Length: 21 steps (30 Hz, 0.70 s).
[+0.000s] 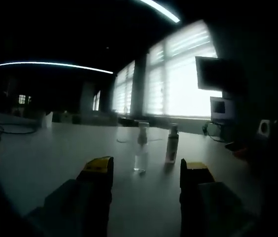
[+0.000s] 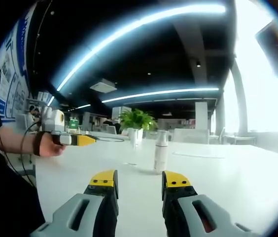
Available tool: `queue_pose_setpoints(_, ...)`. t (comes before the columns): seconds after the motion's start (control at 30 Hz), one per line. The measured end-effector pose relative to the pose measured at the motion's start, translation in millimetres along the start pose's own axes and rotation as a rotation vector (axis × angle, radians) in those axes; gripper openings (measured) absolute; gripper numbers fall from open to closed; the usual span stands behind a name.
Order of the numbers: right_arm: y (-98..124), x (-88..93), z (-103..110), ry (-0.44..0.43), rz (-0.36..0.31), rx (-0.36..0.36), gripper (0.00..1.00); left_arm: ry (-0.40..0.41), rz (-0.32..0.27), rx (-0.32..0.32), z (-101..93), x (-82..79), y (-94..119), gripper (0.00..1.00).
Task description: Clamp pump bottle remove cover press pump head put on cover
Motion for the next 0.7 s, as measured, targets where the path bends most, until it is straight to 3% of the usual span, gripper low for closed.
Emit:
queue_pose_setpoints(0.53, 0, 0.2, 5, 0.008, 0.008, -0.003, 0.29, -0.036, -0.001, -0.010, -4.7, 6.1, -46, 0.45)
queue_pose_setpoints(0.7, -1, 0.0, 6, 0.009, 0.008, -0.004, 0.29, -0.074, 0.013, -0.005, -4.6, 9.2, -56, 0.51)
Point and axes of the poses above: the point that each gripper's makers call its tool centre point, and the gripper's own axes: y roughly backward along the fingers, z roughly to its left, x roughly out of its underside, the point moved 6 cm from there along y, roughly backward along the fingers, and after that the axes turned 3 degrees about -z, right-handed, at the moved point
